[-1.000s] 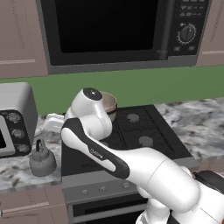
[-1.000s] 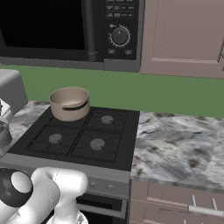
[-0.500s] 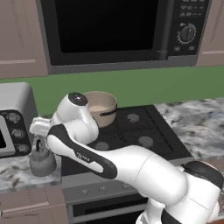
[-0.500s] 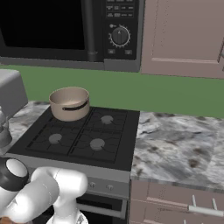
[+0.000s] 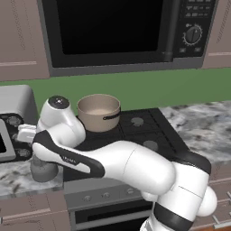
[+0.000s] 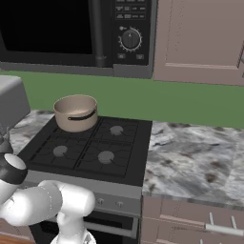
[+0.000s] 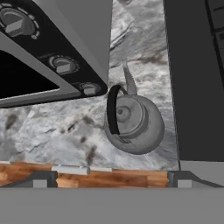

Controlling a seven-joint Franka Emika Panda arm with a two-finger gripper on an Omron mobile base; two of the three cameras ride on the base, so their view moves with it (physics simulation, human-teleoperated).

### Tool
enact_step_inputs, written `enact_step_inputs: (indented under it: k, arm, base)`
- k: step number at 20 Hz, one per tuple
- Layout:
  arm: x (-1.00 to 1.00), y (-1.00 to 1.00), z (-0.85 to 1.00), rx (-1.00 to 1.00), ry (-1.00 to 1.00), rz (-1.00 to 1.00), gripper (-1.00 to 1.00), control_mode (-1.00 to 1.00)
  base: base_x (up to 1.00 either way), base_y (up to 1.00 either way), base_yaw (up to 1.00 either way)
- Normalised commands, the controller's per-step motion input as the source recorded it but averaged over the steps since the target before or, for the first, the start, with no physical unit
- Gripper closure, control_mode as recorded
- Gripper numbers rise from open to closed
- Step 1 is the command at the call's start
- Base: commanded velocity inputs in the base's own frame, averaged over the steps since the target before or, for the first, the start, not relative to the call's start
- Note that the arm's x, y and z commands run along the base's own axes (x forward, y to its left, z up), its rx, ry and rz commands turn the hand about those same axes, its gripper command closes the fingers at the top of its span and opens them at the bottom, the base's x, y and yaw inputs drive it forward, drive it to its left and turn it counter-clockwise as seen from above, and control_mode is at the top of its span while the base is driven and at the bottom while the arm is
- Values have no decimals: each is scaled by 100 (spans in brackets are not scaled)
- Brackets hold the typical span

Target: Pick the kettle from the counter and place it on a stove burner. Then turn the burner on.

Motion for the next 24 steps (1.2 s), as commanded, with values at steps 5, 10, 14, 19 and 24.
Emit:
enact_step_inputs:
  k: [5,10,14,19,24]
  arm:
    - [0,-3,-7,0,0,0,-100,-100]
    - [8,-6,-19,-1,0,0,-100,-100]
    - [10,-8,-25,-2,0,0,-100,-100]
    - [8,-6,-14,-1,0,0,-100,-100]
    - [16,0,-15,-3,0,0,-100,-100]
  base:
    - [0,0,0]
    - [0,0,0]
    - [0,0,0]
    - [0,0,0]
    - [0,0,0]
